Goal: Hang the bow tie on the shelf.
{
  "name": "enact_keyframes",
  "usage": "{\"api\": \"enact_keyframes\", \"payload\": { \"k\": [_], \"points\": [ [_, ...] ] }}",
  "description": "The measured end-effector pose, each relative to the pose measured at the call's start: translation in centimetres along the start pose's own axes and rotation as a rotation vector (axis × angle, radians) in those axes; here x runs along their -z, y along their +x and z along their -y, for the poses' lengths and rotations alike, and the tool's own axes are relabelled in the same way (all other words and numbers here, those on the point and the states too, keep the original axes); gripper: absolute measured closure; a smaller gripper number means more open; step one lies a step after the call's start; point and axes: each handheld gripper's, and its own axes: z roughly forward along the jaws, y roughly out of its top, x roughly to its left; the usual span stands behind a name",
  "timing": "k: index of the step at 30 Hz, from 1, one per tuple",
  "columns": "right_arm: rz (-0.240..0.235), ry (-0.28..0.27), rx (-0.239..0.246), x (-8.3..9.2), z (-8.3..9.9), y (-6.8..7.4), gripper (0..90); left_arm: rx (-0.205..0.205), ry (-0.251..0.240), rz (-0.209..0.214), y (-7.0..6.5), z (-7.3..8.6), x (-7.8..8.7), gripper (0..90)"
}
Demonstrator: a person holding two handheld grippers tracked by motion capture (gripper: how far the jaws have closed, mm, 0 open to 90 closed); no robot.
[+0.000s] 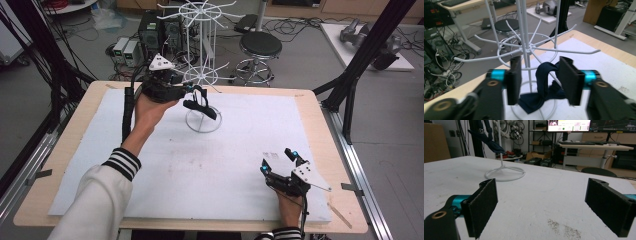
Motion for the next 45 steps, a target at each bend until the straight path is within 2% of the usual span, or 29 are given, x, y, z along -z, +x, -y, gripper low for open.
{"api": "enact_keyframes", "payload": {
  "k": [2, 5, 8, 10, 11, 12, 13, 15, 20, 24, 27, 33, 37, 39, 45],
  "points": [
    [0.000, -0.001, -0.001, 0.0, 0.0, 0.0, 10.2, -0.012, -0.022, 0.000, -0.1, -0.1, 0.5, 36.2],
    [0.000, -0.002, -0.003, 0.0, 0.0, 0.0, 10.2, -0.034, -0.067, 0.033, -0.1, 0.0, 1.6, 21.1],
    [-0.003, -0.008, 0.000, 0.0, 0.0, -0.1, 10.2, -0.067, -0.127, 0.055, 0.0, 1.0, 2.8, 18.2],
    [-0.001, -0.007, -0.006, 0.1, 0.0, 0.0, 10.2, -0.055, -0.165, 0.067, 0.1, 2.1, 3.5, 16.0],
    [-0.003, -0.007, -0.007, 0.1, 0.0, 0.0, 10.1, -0.044, -0.178, 0.082, 0.4, 2.9, 3.9, 15.5],
    [-0.001, -0.011, -0.001, 0.1, 0.0, 0.0, 10.1, -0.037, -0.186, 0.076, 0.5, 3.5, 4.3, 14.1],
    [-0.002, -0.008, -0.009, 0.1, 0.0, 0.0, 10.2, -0.036, -0.209, 0.067, 0.7, 4.8, 4.9, 12.5],
    [0.000, -0.011, -0.012, 0.1, 0.0, -0.1, 10.2, -0.026, -0.238, 0.074, 1.1, 6.3, 5.7, 12.4],
    [0.004, -0.014, 0.004, 0.1, 0.0, 0.0, 10.2, -0.039, -0.318, 0.071, 2.1, 11.2, 8.7, 11.9],
    [0.004, -0.013, 0.002, 0.1, 0.1, 0.1, 10.2, -0.009, -0.342, 0.048, 3.4, 15.2, 10.7, 11.8],
    [0.008, -0.018, 0.007, 0.1, 0.1, 0.1, 10.2, 0.011, -0.355, 0.007, 4.4, 17.8, 11.8, 11.7],
    [0.015, -0.018, 0.011, 0.2, 0.1, 0.1, 10.1, 0.021, -0.398, -0.061, 5.4, 22.0, 13.1, 11.7],
    [0.018, -0.018, 0.011, 0.1, 0.1, 0.1, 10.2, 0.037, -0.423, -0.086, 5.2, 23.8, 13.3, 11.7],
    [0.017, -0.013, 0.007, 0.1, 0.1, 0.2, 10.2, 0.023, -0.431, -0.103, 4.9, 24.5, 13.4, 11.7],
    [0.022, -0.018, 0.015, 0.1, 0.1, 0.1, 10.1, 0.047, -0.447, -0.108, 4.7, 25.9, 13.2, 11.7]
  ]
}}
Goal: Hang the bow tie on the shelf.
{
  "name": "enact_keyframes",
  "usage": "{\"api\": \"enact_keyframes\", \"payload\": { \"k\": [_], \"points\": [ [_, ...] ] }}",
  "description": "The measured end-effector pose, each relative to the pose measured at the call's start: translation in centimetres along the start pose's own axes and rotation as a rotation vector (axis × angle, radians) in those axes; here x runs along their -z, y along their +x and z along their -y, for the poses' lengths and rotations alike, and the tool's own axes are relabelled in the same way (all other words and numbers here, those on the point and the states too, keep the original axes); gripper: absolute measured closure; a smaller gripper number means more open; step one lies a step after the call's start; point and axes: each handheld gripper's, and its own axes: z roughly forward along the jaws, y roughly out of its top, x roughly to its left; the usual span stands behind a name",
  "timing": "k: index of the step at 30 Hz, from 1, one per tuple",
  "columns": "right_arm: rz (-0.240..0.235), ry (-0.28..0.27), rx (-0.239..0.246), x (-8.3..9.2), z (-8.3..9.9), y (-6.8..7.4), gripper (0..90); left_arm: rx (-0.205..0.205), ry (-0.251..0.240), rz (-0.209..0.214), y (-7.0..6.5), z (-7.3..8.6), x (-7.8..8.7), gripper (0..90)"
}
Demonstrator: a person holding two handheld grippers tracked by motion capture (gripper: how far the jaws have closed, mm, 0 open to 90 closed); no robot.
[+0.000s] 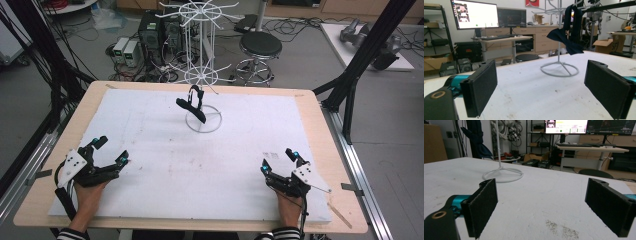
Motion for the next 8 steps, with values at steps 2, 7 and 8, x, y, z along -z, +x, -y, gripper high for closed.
{"api": "enact_keyframes", "payload": {
  "k": [2, 7, 8],
  "points": [
    [-0.001, 0.000, 0.000, 0.00, 0.00, 0.00, 10.1, 0.000, -0.003, 0.002, -0.02, 0.43, 0.04, 11.7],
    [-0.004, 0.004, -0.009, 0.03, 0.01, 0.08, 10.2, 0.022, 0.004, -0.009, 0.12, 1.01, 0.15, 11.7],
    [-0.002, 0.006, -0.009, 0.01, 0.01, 0.08, 10.1, 0.036, 0.010, -0.005, 0.17, 1.10, 0.17, 11.7]
  ]
}}
